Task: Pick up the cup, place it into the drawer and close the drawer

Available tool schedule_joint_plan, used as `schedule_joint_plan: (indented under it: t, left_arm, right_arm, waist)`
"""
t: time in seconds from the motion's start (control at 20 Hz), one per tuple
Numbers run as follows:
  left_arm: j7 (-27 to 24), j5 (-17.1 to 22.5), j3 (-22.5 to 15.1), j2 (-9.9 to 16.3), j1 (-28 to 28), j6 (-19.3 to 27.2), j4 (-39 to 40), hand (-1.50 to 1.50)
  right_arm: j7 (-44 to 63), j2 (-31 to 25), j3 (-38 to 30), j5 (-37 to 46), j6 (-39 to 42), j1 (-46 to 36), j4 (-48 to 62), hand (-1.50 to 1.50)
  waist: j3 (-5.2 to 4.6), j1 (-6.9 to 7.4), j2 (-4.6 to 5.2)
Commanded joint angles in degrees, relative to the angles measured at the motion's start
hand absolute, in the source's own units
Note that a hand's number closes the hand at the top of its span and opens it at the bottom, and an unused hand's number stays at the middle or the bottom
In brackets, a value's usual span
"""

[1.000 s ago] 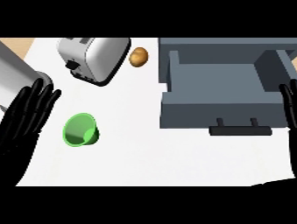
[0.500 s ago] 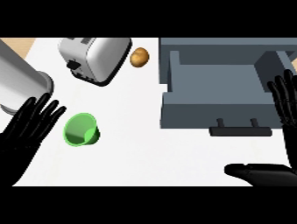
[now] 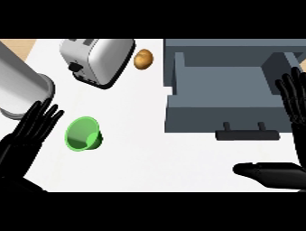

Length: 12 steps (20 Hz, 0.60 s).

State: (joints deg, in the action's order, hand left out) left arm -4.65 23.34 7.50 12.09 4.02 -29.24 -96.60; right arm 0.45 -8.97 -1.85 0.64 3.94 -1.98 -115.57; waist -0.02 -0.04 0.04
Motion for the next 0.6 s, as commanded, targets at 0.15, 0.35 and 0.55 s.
schedule_joint_plan:
  t: [0.15, 0.35, 0.55]
  left_arm:
    - [-8.58, -9.33, 1.98, -0.95, -4.01, 0.91, 13.67, -1.5]
    - [-13.63, -13.8, 4.6, 2.5, -10.07, 1.04, 25.4, -1.5]
    - [-20.98, -19.58, 3.58, 1.66, -11.1, 2.57, 35.01, -1.5]
  right_arm:
    - [2.83, 1.27, 0.83, 0.47, -0.1, -0.67, -2.52, -1.5]
    - [-0.41, -0.54, -2.4, -1.09, 1.9, -3.55, 3.65, -1.5]
    - [1.46, -1.59, -3.93, -2.42, 3.13, -2.59, 0.33, -1.5]
  waist:
    - [-0.01, -0.12, -0.03]
    - [-0.01, -0.22, 0.08]
    - [-0.02, -0.3, 0.05]
